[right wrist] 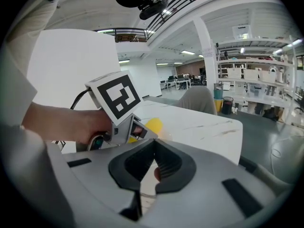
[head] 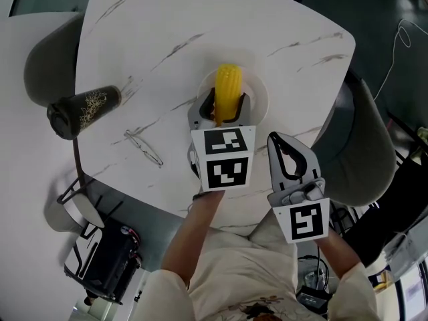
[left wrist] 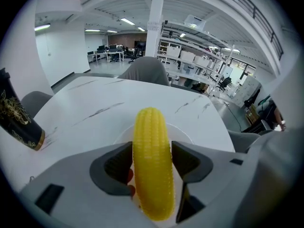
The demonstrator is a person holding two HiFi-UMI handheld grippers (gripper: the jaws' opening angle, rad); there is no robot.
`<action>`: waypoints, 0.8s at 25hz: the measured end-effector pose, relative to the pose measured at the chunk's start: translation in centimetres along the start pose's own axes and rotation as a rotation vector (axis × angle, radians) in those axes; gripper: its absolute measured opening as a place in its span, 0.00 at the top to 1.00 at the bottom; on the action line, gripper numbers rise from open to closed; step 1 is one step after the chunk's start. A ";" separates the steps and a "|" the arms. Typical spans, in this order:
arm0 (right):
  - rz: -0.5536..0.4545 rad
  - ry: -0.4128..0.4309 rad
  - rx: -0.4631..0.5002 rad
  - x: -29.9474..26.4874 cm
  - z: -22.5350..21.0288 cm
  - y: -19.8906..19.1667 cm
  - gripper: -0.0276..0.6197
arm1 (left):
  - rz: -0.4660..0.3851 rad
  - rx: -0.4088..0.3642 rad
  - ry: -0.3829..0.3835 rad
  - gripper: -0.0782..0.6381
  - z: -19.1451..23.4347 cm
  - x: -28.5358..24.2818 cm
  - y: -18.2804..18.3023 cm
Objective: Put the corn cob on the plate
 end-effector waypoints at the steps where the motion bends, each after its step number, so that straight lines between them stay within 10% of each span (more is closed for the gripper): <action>1: 0.002 -0.002 0.002 0.0 0.0 0.0 0.95 | -0.011 0.000 0.001 0.55 0.0 0.1 0.1; 20: -0.060 -0.030 0.039 1.7 2.7 1.2 0.95 | -0.145 0.041 -0.059 0.55 0.6 6.0 -0.7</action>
Point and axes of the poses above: the fingertips, and each gripper's own axes: x backward along the fingers, z to its left, y out of its top, the point moved 9 cm from there along x, backward along the fingers, and after that the axes turned 7 degrees about -x, right-handed, at the moved point
